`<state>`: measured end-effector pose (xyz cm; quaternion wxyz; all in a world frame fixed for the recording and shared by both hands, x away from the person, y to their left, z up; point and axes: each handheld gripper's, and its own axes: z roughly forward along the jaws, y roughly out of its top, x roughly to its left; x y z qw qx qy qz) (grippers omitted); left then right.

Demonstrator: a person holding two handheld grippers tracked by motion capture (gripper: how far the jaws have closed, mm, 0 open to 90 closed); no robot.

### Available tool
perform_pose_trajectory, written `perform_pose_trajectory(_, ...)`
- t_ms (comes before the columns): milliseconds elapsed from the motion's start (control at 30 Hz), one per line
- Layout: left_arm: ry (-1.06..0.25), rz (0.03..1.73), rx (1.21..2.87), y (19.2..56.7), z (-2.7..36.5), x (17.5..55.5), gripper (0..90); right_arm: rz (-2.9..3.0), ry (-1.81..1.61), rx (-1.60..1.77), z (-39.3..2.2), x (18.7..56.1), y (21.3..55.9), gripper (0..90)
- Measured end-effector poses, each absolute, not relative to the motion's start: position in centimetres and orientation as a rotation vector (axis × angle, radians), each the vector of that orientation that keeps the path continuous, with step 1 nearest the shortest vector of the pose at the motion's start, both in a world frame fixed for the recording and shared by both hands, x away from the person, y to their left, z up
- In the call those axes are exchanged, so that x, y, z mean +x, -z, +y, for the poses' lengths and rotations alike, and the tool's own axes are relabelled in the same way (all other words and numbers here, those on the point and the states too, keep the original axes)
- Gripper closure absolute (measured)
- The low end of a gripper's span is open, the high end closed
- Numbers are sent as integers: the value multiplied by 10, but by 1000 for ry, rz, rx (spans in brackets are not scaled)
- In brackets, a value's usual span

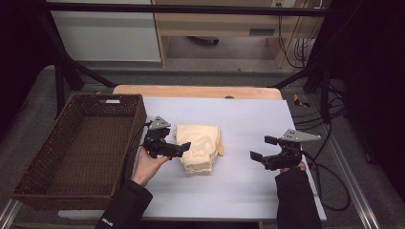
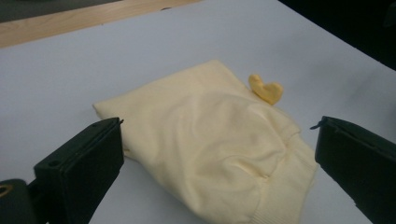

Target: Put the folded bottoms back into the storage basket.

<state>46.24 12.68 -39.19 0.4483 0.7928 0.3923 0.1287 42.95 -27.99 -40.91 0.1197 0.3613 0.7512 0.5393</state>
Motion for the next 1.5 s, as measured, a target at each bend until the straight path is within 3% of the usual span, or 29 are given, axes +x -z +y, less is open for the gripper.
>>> perform_pose_trajectory(733,-277,1109,2003,426,133,496,38,2206,-1564,1058,-279,430,411,35)
perform_pose_trajectory(1233,-173,1180,2026,452,138,514,158,2206,-1569,1059,-279,430,411,35)
perform_pose_trajectory(1500,-90,1217,2008,460,139,519,269,2206,-1566,1057,-279,430,411,35)
